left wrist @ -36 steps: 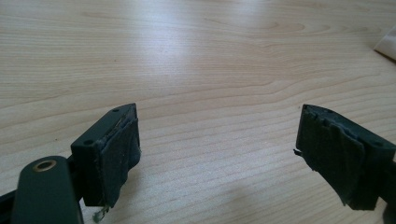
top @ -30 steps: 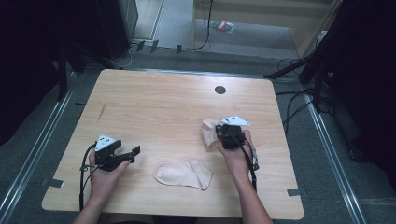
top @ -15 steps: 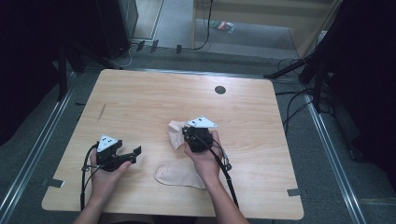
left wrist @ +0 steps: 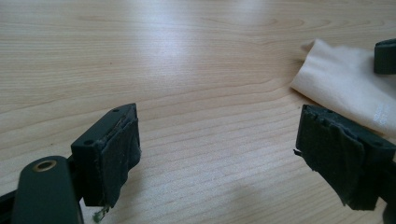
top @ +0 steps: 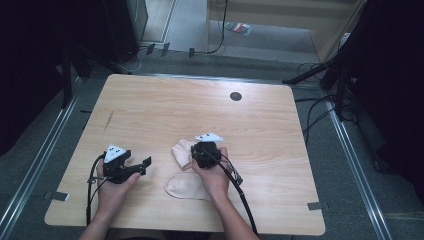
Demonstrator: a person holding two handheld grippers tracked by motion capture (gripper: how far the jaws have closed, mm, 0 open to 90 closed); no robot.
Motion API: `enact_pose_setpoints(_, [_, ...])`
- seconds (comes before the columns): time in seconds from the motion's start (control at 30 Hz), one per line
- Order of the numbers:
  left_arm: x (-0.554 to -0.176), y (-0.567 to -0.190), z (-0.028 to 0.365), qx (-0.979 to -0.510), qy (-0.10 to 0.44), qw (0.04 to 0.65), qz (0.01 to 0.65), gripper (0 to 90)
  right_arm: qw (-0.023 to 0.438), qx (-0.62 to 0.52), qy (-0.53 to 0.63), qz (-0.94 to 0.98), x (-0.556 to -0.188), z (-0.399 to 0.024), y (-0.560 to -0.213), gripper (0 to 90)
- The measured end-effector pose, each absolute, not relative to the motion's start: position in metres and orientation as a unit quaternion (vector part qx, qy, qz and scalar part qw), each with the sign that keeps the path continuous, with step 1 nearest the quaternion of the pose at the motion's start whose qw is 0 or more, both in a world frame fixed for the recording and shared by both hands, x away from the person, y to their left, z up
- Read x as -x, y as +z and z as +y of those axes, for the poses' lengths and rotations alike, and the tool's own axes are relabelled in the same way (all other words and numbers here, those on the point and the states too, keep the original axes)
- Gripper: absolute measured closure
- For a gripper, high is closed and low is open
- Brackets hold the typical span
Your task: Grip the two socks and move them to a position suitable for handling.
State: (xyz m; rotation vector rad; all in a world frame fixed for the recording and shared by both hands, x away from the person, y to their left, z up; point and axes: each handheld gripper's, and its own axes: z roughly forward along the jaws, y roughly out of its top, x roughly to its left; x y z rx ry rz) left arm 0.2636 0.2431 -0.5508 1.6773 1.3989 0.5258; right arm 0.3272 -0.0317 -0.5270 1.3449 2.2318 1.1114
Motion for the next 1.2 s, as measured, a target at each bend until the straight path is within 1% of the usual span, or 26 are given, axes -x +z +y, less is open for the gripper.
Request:
enact_pose_setpoints(0.07, [-0.264,-0.551,0.243,-0.673,0.211,0.433,0.562,13.9,0.141,-0.462,0.394,0.782,-0.328,-0.037,-0.527,67.1])
enact_pose_setpoints(0.1, [-0.264,-0.551,0.243,-0.673,0.211,0.432,0.562,13.9,0.137,-0.461,0.398,0.781,-0.329,-0.040,-0.524,65.9])
enact_pose_setpoints(0.2, [-0.264,-0.551,0.243,-0.674,0.211,0.432,0.561,14.0,0.143,-0.462,0.411,0.773,-0.331,-0.049,-0.516,65.3])
enact_pose_setpoints(0.3, [-0.264,-0.551,0.243,-0.675,0.212,0.430,0.561,13.9,0.157,-0.475,0.408,0.763,-0.339,-0.059,-0.512,67.1])
enact_pose_setpoints(0.43, [-0.264,-0.551,0.242,-0.676,0.212,0.430,0.560,14.0,0.147,-0.481,0.398,0.767,-0.350,-0.065,-0.521,66.7])
enact_pose_setpoints(0.57, [-0.264,-0.551,0.242,-0.676,0.211,0.430,0.560,14.0,0.140,-0.462,0.390,0.784,-0.354,-0.057,-0.527,62.6])
enact_pose_setpoints(0.67, [-0.264,-0.551,0.242,-0.676,0.211,0.430,0.560,14.0,0.132,-0.458,0.383,0.791,-0.357,-0.049,-0.530,56.8])
enact_pose_setpoints(0.73, [-0.264,-0.551,0.242,-0.676,0.211,0.430,0.560,14.0,0.129,-0.451,0.376,0.799,-0.359,-0.044,-0.533,55.2])
enact_pose_setpoints(0.83, [-0.264,-0.551,0.242,-0.676,0.211,0.430,0.560,14.0,0.129,-0.440,0.367,0.809,-0.359,-0.038,-0.538,55.2])
enact_pose_setpoints(0.93, [-0.264,-0.551,0.242,-0.676,0.211,0.430,0.560,14.0,0.136,-0.427,0.362,0.818,-0.357,-0.034,-0.541,59.0])
enact_pose_setpoints(1.0, [-0.264,-0.551,0.242,-0.676,0.212,0.430,0.560,14.0,0.145,-0.418,0.360,0.821,-0.356,-0.031,-0.541,66.7])
enact_pose_setpoints(1.03, [-0.264,-0.551,0.242,-0.676,0.212,0.430,0.560,14.0,0.146,-0.416,0.360,0.822,-0.355,-0.030,-0.541,72.8])
enact_pose_setpoints(1.1, [-0.264,-0.551,0.241,-0.676,0.213,0.429,0.560,14.1,0.166,-0.412,0.353,0.823,-0.352,-0.028,-0.540,82.1])
enact_pose_setpoints(1.2, [-0.264,-0.551,0.240,-0.679,0.214,0.425,0.560,14.0,0.171,-0.415,0.352,0.821,-0.351,-0.026,-0.537,85.3])
